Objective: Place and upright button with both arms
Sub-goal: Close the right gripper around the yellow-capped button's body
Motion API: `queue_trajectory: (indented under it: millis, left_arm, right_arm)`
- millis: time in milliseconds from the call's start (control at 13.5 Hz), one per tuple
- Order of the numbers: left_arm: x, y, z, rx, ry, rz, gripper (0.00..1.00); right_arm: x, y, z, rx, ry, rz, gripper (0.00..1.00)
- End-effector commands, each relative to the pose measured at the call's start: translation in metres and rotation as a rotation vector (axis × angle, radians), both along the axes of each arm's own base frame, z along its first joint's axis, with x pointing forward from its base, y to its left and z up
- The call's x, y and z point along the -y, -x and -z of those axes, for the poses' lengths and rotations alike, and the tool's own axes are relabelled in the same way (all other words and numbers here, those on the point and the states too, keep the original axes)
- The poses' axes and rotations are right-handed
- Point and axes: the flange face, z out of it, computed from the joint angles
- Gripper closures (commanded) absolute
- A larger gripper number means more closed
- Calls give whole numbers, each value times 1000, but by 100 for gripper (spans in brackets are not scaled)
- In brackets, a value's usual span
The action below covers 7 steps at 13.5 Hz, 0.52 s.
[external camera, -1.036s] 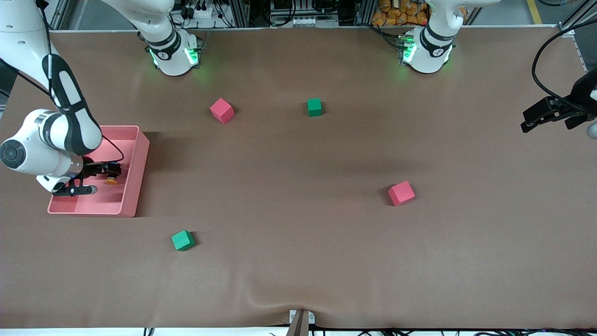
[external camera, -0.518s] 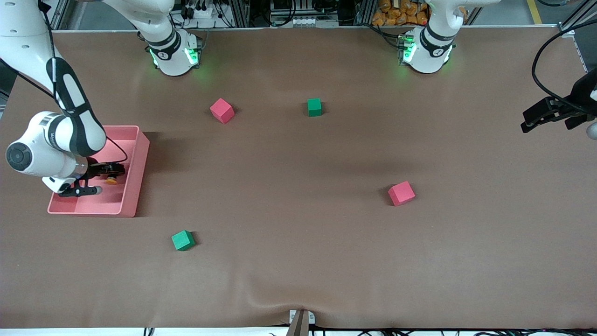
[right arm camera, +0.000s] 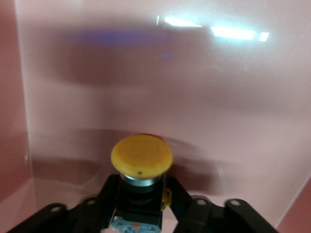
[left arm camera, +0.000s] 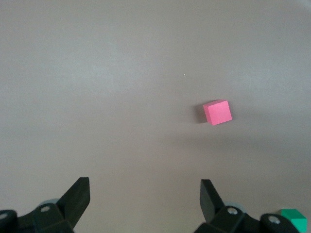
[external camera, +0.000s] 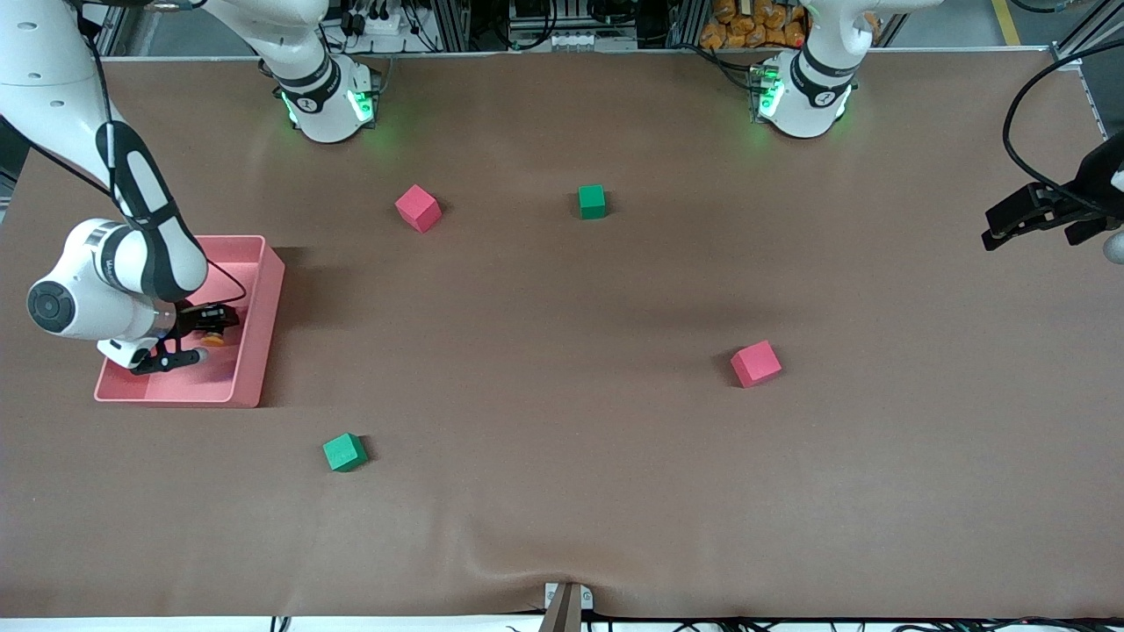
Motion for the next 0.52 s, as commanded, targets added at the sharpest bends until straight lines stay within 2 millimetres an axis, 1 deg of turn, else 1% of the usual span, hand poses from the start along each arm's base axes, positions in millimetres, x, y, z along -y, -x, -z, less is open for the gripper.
queue_trajectory:
  millis: [0, 74, 222, 296, 444]
  left_arm:
    - [-4, -1, -1, 0, -8, 14, 0]
    - [-4, -1, -1, 0, -8, 14, 0]
    - [-4, -1, -1, 0, -8, 14, 0]
    - [-4, -1, -1, 0, -8, 14, 0]
    - [-4, -1, -1, 0, -8, 14, 0]
  right_arm:
    - [2, -3, 3, 9, -12, -16, 100]
    - [2, -5, 1, 13, -11, -14, 100]
    - [5, -11, -13, 25, -8, -13, 100]
    - [9, -16, -27, 30, -7, -8, 100]
    - [13, -26, -64, 50, -4, -6, 100]
